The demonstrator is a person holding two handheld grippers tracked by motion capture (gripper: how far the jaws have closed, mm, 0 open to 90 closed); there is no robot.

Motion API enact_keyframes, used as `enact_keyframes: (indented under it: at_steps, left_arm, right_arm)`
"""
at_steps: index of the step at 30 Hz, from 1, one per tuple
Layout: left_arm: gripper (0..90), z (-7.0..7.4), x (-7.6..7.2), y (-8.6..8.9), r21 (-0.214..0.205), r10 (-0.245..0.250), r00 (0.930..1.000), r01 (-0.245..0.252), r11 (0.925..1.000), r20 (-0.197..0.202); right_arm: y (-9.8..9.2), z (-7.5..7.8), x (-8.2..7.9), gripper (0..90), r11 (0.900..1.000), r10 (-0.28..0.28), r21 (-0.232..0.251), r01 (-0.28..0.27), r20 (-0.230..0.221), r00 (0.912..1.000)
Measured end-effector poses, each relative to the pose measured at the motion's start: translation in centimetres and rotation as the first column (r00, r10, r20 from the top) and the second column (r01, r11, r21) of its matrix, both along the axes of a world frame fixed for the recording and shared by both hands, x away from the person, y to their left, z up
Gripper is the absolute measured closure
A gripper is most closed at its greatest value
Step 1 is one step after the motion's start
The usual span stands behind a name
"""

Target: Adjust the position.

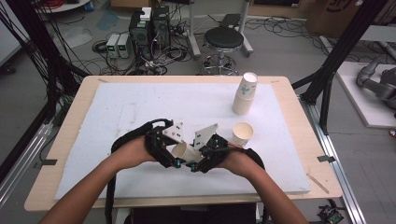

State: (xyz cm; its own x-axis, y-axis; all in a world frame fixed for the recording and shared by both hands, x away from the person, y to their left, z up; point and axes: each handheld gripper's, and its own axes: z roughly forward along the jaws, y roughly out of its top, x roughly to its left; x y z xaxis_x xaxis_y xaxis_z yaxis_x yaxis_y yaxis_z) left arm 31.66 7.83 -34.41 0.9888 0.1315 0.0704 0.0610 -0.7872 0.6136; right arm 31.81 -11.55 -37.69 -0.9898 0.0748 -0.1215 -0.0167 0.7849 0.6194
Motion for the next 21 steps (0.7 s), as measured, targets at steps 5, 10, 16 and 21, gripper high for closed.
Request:
enact_keyframes:
  at_steps: [5,10,16,21]
  left_arm:
    - [33.5,-0.1,0.0,-0.1,-0.013,0.004,1.0,-0.004,0.9999,0.006]
    - [32.7,-0.2,0.0,0.2,-0.037,0.016,0.9999,-0.016,0.9992,0.0]
    - [16.9,-0.2,0.0,1.1,-0.155,0.041,0.9991,-0.039,0.9872,0.012]
    - [17.2,-0.3,-0.3,2.4,-0.242,0.037,0.9988,-0.029,0.9699,0.032]
  right_arm:
    - [0.2,-0.2,0.1,37.4,0.9999,-0.008,-0.011,0.008,-0.01,0.9999]
    - [0.1,-0.3,0.1,38.4,0.9999,-0.014,0.003,0.014,-0.023,0.9996]
    - [-0.1,-0.3,0.2,38.1,0.9997,-0.023,0.009,0.023,-0.037,0.9991]
    - [-0.9,-0.2,0.3,37.8,0.9983,-0.031,0.046,0.034,-0.056,0.9979]
